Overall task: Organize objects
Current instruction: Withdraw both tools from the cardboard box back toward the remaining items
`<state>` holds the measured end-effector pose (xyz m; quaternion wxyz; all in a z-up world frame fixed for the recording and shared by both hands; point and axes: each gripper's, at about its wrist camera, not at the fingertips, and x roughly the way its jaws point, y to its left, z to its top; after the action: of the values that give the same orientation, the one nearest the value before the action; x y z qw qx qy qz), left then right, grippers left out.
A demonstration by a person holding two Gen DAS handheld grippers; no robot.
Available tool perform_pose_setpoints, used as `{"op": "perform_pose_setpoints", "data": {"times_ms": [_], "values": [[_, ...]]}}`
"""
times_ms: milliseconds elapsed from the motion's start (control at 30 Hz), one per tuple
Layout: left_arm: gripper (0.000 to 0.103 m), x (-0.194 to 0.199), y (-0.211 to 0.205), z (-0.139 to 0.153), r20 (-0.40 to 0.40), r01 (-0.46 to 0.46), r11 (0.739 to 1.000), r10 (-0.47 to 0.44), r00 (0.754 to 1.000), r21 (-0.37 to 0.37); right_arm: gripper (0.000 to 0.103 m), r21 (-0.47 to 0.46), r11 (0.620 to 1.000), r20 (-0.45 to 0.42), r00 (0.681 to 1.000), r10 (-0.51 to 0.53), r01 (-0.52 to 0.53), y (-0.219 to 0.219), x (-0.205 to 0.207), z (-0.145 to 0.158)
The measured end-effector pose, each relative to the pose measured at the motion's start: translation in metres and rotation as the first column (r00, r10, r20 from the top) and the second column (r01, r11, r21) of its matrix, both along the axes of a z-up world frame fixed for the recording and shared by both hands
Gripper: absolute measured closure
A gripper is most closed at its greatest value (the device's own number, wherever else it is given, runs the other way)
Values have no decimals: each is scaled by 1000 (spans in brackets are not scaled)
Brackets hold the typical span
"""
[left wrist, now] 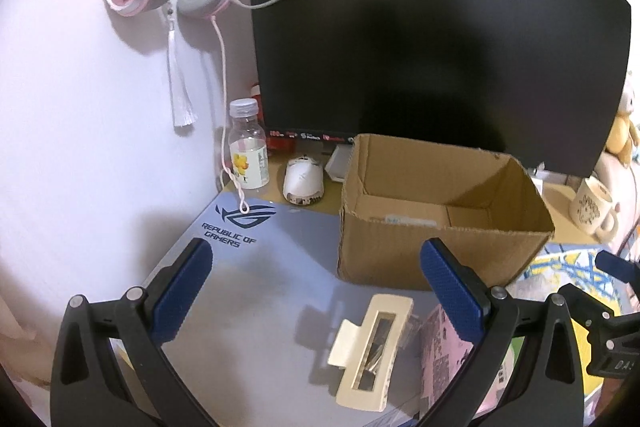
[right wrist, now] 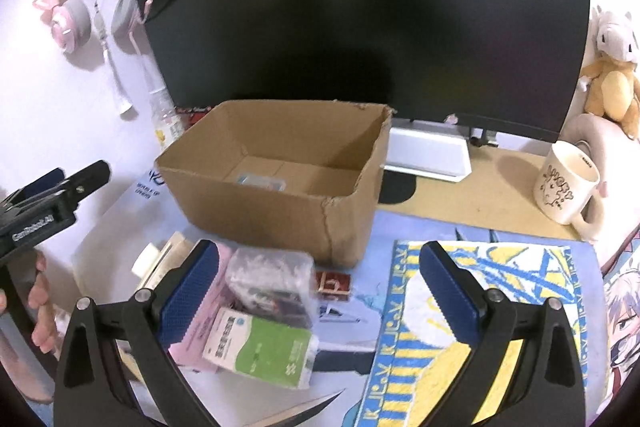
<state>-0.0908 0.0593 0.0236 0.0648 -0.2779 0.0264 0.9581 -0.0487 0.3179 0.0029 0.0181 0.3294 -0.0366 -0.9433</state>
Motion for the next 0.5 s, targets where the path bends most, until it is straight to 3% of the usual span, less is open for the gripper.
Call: {"op": "perform_pose_setpoints", "data": {"times_ms": [200, 500], "values": [[0, 4, 9, -3, -9, 62, 998, -62, 998, -29, 0, 31, 999, 63, 998, 26, -28, -10, 1, -10], [0, -1, 11, -20, 67, 64, 998, -62, 996, -20, 0, 41, 998, 108, 993, 49, -53, -21, 2, -22]]}}
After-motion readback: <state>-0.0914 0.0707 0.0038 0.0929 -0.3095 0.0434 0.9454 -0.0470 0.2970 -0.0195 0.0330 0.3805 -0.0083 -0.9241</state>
